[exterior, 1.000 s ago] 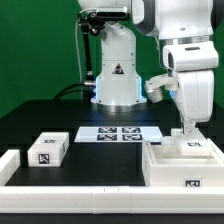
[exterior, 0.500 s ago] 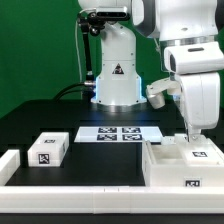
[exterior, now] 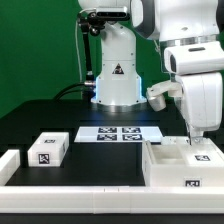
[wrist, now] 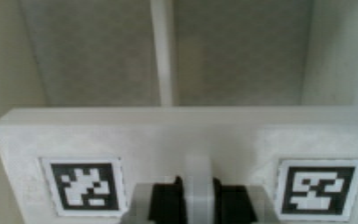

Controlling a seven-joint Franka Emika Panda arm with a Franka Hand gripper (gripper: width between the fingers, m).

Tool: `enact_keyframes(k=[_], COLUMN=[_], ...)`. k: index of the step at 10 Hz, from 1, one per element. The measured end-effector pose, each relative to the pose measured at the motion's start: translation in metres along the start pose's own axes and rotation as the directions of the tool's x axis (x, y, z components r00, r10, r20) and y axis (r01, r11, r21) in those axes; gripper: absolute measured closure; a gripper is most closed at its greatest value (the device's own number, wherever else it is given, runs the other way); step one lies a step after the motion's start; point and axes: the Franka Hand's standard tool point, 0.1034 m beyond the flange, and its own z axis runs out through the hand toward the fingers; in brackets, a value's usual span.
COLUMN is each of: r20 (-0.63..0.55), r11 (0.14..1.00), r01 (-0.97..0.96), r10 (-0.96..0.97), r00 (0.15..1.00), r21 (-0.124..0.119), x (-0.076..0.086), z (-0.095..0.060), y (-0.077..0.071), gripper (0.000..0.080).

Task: Assemble cabinet

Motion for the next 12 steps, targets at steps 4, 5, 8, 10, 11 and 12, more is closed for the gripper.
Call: enact_keyframes(k=[4, 5, 8, 10, 11, 12], r20=[-0.005, -0.005, -0.005, -0.005, 0.002, 0.008], r11=[1.000, 1.000, 1.000, 1.000, 1.000, 0.999], r01=[-0.001, -0.001, -0.002, -0.007, -0.022, -0.043], r10=[0.001, 0.001, 0.002, 0.007, 0.022, 0.043], r00=[1.000, 1.000, 1.000, 1.000, 1.000, 0.999], r21=[-0.002, -0.002, -0.002, -0.003, -0.006, -0.014], x=[0.002, 0.002, 0.002, 0.002, 0.003, 0.006], z=[0.002, 0.002, 0.002, 0.001, -0.008, -0.020], y=[0.007, 0.007, 0.006, 0.007, 0.007, 0.005], gripper=[0.0738, 0.0738, 0.0530, 0.0321, 0.0321, 0.0190])
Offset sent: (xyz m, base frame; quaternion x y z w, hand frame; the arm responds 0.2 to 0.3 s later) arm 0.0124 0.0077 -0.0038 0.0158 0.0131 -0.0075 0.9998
